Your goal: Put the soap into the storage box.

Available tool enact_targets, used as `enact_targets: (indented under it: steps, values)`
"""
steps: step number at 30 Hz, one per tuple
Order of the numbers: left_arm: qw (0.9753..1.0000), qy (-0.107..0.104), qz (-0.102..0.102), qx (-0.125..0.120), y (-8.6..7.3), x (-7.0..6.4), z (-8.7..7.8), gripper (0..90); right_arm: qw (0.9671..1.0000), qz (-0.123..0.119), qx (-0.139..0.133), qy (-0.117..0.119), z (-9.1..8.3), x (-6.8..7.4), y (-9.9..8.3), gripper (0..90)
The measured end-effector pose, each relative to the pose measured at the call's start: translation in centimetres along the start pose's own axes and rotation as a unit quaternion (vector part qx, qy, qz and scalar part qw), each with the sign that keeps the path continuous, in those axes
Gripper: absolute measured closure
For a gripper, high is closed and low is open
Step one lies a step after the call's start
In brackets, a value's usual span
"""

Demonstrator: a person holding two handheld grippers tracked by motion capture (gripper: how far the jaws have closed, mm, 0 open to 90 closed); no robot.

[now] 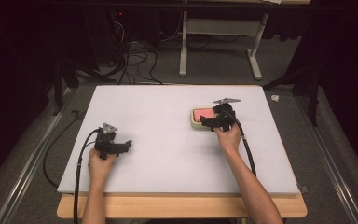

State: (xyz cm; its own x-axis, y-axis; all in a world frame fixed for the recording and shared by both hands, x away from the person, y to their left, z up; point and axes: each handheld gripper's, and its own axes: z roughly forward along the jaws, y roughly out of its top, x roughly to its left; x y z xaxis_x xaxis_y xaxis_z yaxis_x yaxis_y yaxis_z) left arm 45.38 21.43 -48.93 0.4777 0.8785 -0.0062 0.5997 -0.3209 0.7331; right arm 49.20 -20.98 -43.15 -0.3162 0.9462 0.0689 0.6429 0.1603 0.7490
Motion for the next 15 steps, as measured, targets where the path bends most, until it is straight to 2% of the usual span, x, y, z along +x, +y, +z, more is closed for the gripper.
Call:
enact_targets:
  steps: [8,15]
  values:
    - [1.0000,0.000,0.000,0.000,0.0,0.0,0.0,15.5,0.9997,-0.010,-0.023,0.001,-2.0,-0.4,0.2,12.8]
    - [1.0000,0.000,0.000,0.000,0.0,0.0,0.0,15.5,0.9991,-0.008,-0.041,0.003,-3.3,-0.8,0.1,13.8]
